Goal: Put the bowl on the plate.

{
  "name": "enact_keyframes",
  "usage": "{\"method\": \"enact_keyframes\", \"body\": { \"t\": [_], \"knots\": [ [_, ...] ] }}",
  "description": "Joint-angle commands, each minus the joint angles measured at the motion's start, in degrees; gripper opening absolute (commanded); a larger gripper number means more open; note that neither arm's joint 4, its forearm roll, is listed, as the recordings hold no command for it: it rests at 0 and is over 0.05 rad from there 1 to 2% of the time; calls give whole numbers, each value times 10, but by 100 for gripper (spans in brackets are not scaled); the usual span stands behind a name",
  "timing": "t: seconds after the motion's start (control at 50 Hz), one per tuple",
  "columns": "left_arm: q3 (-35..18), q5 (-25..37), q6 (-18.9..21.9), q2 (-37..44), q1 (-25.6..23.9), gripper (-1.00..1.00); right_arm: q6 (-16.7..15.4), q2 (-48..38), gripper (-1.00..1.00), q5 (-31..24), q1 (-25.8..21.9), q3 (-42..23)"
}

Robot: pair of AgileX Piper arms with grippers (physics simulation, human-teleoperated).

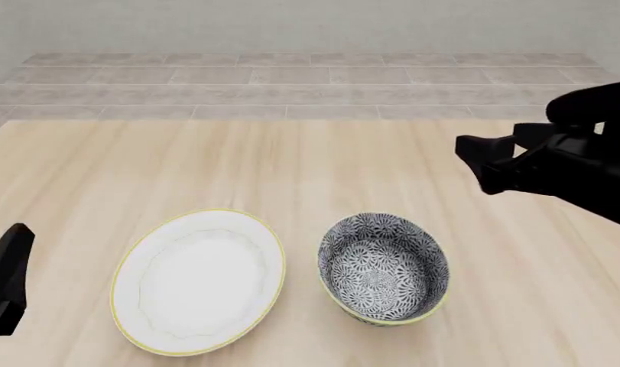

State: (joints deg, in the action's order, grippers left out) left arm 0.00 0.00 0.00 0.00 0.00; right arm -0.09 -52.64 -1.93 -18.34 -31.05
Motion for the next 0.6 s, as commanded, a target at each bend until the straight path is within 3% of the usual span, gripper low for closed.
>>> {"method": "enact_keyframes", "body": {
  "t": [0.02,0.6],
  "knots": [
    [0,0,0,0,0,100,5,-15,100,3,-16,-4],
    [0,0,0,0,0,100,2,-48,100,14,-27,8]
  ]
}}
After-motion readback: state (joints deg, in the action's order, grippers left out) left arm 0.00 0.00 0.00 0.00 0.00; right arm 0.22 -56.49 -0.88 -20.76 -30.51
